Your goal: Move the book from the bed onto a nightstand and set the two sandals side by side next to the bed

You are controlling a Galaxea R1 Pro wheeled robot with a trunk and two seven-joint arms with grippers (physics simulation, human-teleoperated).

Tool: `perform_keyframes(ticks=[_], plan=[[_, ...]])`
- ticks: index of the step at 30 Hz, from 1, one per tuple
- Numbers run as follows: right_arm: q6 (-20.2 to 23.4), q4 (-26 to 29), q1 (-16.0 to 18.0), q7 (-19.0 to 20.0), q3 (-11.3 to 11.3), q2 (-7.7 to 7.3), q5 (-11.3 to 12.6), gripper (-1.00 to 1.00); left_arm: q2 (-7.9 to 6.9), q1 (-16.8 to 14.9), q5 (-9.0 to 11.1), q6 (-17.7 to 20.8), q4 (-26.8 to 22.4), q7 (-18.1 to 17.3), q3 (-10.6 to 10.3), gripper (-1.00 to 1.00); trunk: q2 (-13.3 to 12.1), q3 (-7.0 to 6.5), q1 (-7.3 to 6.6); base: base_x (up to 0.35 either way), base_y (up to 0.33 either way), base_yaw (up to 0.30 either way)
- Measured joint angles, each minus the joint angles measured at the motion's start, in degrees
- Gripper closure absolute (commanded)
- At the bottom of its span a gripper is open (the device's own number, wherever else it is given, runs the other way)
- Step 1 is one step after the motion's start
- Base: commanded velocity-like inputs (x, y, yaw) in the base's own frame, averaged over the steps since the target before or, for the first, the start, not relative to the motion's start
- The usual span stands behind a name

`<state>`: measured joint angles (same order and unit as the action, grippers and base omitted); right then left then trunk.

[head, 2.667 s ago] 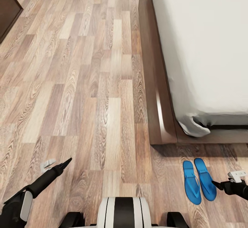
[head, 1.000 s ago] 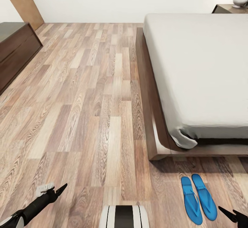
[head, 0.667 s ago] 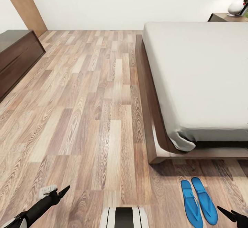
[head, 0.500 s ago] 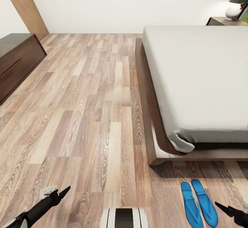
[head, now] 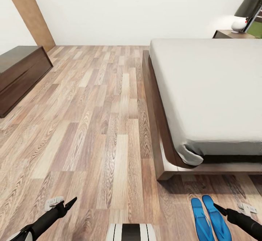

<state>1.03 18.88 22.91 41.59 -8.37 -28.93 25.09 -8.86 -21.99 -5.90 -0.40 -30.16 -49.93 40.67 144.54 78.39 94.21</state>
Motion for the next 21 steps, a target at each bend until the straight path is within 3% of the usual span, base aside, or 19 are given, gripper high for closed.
perform_keyframes(ticks=[4,10,14,21], plan=[[-0.3,0.0,0.0,-0.2,0.0,0.08,0.0,-1.00,0.11,0.0,-0.1,0.0,1.3,0.1,0.0,-1.00,-0.1,-0.89,-0.10,0.000,0.000,0.000],[-0.5,0.0,0.0,-0.2,0.0,0.10,0.0,-1.00,0.20,0.0,-0.1,-1.1,2.9,0.2,0.0,-1.00,-0.1,-0.89,-0.10,0.000,0.000,0.000],[-1.7,-1.3,-0.1,-0.4,0.2,1.40,-1.0,-1.00,1.50,0.2,-0.2,-1.3,4.2,1.4,-1.3,-1.00,-0.1,-0.89,-0.10,0.000,0.000,0.000],[-1.4,-3.5,-0.1,-0.3,0.1,3.68,-1.1,-1.00,3.11,1.3,-0.4,-1.3,6.4,1.6,-1.1,-1.00,-0.1,-0.89,-0.10,0.000,0.000,0.000]])
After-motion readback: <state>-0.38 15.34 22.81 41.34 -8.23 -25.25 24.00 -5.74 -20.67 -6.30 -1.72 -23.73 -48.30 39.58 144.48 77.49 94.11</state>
